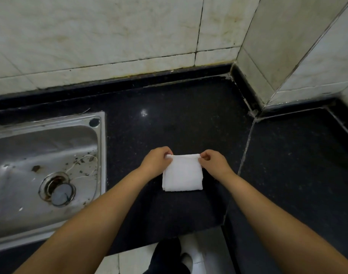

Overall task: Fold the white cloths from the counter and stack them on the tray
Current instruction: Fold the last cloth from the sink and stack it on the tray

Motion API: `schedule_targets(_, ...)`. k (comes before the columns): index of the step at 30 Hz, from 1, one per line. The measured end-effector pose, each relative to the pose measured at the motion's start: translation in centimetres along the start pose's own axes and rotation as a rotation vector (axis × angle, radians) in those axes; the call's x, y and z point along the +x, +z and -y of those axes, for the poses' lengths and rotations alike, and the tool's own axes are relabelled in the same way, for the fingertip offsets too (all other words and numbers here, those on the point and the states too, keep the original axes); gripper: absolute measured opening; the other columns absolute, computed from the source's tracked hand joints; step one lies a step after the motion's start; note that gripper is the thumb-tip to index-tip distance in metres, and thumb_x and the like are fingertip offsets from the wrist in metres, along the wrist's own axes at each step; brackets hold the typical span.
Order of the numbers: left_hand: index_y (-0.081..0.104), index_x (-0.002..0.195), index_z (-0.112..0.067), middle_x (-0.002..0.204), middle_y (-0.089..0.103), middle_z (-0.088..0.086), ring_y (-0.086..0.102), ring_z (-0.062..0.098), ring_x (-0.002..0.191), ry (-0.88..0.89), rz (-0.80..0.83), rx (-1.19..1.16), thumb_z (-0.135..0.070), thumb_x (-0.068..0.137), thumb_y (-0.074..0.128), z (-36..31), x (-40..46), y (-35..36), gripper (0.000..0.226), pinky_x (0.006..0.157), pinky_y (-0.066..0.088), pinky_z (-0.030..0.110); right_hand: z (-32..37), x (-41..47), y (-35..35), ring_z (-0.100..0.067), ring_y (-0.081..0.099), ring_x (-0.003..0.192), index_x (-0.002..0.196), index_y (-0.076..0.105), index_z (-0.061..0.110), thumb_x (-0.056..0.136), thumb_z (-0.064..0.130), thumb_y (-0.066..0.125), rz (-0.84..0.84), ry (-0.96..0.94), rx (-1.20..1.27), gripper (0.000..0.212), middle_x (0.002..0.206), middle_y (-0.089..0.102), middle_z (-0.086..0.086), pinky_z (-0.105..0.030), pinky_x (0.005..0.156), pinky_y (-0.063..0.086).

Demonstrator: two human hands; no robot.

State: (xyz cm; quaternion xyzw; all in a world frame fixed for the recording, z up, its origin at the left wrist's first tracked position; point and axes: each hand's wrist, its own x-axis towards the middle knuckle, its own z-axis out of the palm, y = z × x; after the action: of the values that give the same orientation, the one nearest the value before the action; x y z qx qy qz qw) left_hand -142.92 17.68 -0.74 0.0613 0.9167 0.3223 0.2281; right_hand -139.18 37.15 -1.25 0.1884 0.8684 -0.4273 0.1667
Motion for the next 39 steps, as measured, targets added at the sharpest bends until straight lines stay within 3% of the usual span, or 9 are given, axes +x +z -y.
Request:
schedule_targets(4,0.056,0.109,-0.019,0.107,0.053,-0.001,0.053,0.018,0.102,0.032,-0.059,0.187,-0.021,0.092,0.051,0.7,0.3,1.2,0.018,0.093,0.040,0.034,-0.1,0.3,0.9,-0.014,0.057,0.083,0.103,0.058,0.014,0.094,0.024,0.051,-0.061,0.016,-0.119,0.015,0.089,0.059,0.002,-0.027,0.071,0.045)
schedule_targets(9,0.047,0.117,-0.019,0.114,0.055,-0.001,0.052,0.016,0.107,-0.128,-0.274,0.156,-0.037,0.093,0.051,1.1,-1.8,2.8,0.030,0.094,0.037,0.033,-0.3,-0.3,1.0,-0.020,0.061,0.094,0.114,0.056,0.012,0.096,0.039,0.046,-0.111,0.034,-0.213,0.034,0.107,0.063,-0.005,-0.033,0.076,0.050)
schedule_targets(15,0.045,0.126,-0.014,0.129,0.044,0.005,0.043,0.021,0.121,-0.301,-0.182,0.364,-0.045,0.092,0.049,0.0,-3.2,5.0,0.047,0.099,0.035,0.038,0.2,-1.8,2.8,-0.027,0.059,0.105,0.115,0.049,0.008,0.093,0.032,0.052,-0.051,0.093,-0.468,0.033,0.115,0.060,-0.009,-0.039,0.089,0.048)
schedule_targets(20,0.053,0.110,-0.012,0.118,0.051,0.007,0.047,0.024,0.113,-0.295,-0.175,0.137,-0.024,0.090,0.051,-1.4,-3.3,4.3,0.023,0.096,0.035,0.038,0.6,-2.7,2.8,-0.023,0.058,0.091,0.091,0.056,0.012,0.089,0.020,0.052,-0.030,0.112,-0.243,0.008,0.099,0.060,-0.008,-0.034,0.076,0.047)
schedule_targets(22,0.050,0.094,-0.011,0.099,0.056,0.006,0.055,0.022,0.092,-0.245,-0.199,-0.102,-0.017,0.087,0.053,-1.4,-4.3,3.4,0.010,0.083,0.041,0.035,0.8,-3.8,1.6,-0.020,0.054,0.083,0.082,0.052,0.012,0.087,0.017,0.057,-0.040,0.075,-0.019,0.008,0.087,0.055,-0.004,-0.031,0.068,0.043)
schedule_targets(25,0.048,0.094,-0.009,0.095,0.057,0.007,0.052,0.011,0.074,-0.233,-0.226,-0.517,-0.010,0.086,0.058,-1.8,-6.4,2.2,0.012,0.059,0.042,0.025,1.2,-6.4,-0.2,-0.014,0.053,0.077,0.089,0.055,0.011,0.088,0.013,0.058,-0.025,0.039,0.296,0.003,0.089,0.057,-0.002,-0.025,0.063,0.042)
schedule_targets(31,0.054,0.111,-0.005,0.115,0.061,0.013,0.061,0.022,0.087,-0.355,0.087,-1.060,-0.009,0.090,0.058,-3.1,-11.0,2.8,0.022,0.068,0.052,0.034,2.4,-12.3,-2.7,-0.022,0.060,0.093,0.097,0.060,0.010,0.088,0.011,0.056,0.000,-0.049,0.482,0.010,0.104,0.064,-0.010,-0.037,0.077,0.049)
schedule_targets(35,0.060,0.109,-0.010,0.105,0.065,0.010,0.061,0.024,0.095,-0.528,0.347,-1.212,-0.028,0.086,0.065,-3.7,-14.3,4.3,0.030,0.077,0.050,0.039,3.1,-16.9,-4.0,-0.022,0.062,0.096,0.109,0.061,0.006,0.088,0.009,0.055,-0.036,-0.043,0.513,0.022,0.105,0.065,-0.011,-0.036,0.081,0.051)
schedule_targets(39,0.053,0.114,0.002,0.122,0.055,0.023,0.054,0.034,0.112,-0.582,0.616,-1.300,-0.054,0.082,0.061,-4.4,-17.7,5.7,0.066,0.096,0.045,0.048,3.1,-21.3,-4.3,-0.021,0.065,0.087,0.109,0.060,0.006,0.087,0.006,0.053,-0.046,-0.041,0.636,0.023,0.099,0.067,-0.013,-0.031,0.068,0.052)
